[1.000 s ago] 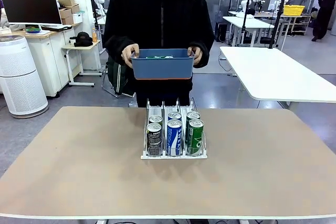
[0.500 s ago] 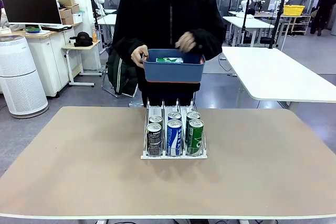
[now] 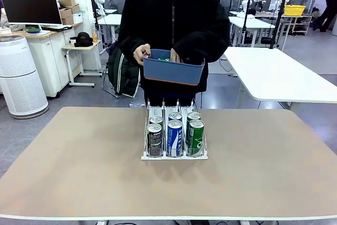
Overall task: Fill the beverage cans into the dispenser.
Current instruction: Pick up the Sprite handed by the human.
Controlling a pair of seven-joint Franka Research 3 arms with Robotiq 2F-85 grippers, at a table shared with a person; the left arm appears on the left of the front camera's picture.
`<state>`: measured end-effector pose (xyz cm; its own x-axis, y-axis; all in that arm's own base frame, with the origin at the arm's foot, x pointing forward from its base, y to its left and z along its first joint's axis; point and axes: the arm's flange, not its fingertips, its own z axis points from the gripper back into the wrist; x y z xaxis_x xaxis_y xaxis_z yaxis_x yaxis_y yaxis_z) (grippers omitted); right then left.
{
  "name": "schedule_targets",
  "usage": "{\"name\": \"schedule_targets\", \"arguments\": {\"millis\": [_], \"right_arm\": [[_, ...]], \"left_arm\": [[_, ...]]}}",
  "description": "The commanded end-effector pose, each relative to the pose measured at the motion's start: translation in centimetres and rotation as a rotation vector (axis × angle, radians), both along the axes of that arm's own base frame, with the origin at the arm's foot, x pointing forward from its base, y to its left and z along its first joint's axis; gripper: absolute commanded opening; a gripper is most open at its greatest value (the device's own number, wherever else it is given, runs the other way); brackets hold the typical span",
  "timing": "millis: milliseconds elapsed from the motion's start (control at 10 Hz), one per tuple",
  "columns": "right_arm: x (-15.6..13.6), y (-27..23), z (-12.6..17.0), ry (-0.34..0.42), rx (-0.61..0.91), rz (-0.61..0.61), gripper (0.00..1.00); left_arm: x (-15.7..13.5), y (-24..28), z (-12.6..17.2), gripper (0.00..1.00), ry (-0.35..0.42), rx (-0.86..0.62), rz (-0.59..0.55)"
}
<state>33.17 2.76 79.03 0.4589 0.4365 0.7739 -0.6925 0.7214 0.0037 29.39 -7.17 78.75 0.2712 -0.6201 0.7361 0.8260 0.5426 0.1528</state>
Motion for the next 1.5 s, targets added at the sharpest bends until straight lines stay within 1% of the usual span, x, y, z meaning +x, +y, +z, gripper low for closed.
{"name": "schedule_targets", "arguments": {"millis": [0, 1400], "right_arm": [[0.11, -0.07, -0.05, 0.002, 0.004, 0.001, 1.0], [0.11, -0.07, -0.05, 0.002, 0.004, 0.001, 1.0]], "left_arm": [[0.01, 0.08, 0.03, 1.0, -0.001, 0.0, 0.005], [0.01, 0.08, 0.03, 1.0, -0.001, 0.0, 0.005]]}}
